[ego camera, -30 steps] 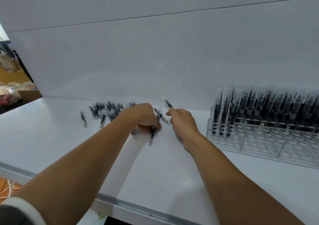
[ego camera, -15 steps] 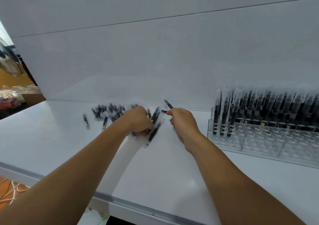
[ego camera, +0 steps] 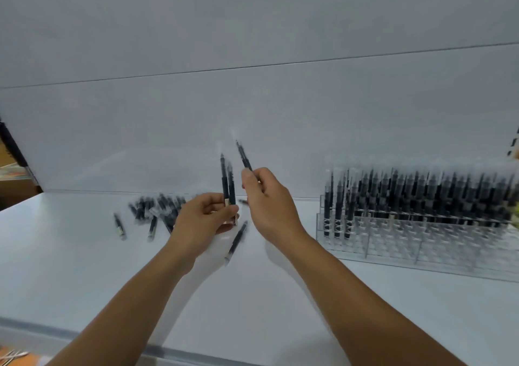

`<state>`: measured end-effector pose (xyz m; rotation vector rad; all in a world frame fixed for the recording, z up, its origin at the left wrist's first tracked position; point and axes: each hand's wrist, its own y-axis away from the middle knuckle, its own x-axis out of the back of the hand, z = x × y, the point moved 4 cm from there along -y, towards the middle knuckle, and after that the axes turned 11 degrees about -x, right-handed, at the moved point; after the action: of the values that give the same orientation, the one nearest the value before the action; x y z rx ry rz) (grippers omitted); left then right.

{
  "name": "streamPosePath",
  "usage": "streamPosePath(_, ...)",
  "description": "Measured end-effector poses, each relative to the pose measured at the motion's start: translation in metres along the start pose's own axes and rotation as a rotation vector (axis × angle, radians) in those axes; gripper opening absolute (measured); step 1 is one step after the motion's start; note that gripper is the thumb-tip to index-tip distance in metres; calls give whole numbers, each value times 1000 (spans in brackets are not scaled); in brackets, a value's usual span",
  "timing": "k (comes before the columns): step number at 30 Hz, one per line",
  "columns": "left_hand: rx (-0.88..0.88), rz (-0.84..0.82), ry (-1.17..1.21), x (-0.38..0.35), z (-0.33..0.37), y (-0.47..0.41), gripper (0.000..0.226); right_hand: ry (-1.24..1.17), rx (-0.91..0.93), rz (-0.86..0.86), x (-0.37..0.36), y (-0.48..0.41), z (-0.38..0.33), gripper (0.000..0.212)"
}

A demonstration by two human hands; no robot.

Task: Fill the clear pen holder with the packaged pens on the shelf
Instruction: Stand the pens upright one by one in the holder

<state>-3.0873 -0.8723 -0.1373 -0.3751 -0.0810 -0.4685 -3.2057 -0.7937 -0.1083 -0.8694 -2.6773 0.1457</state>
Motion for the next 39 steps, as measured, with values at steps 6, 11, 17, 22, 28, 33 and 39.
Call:
streamPosePath(6,-68,-140,165,-46,11,15,16,-23,158,33,67,32,-12,23)
streamPosePath(11,-109,-344,233,-96,17,23,16,21,144,89,140,38,9,18)
streamPosePath(17,-131,-461,284,-130,18,21,17,0,71,162,188,35,34,18)
streamPosePath(22,-172,-382,379,-134,14,28,23,94,30,112,193,18,37,14)
streamPosePath(28,-193,-360,407,-134,10,27,19,150,39,174,190,14,48,5)
streamPosePath(33,-222,-361,395,-137,11,24,20,250,24,200,186,9,59,5)
streamPosePath(39,-231,-349,396,-136,11,29,22,321,35,230,183,7,60,7)
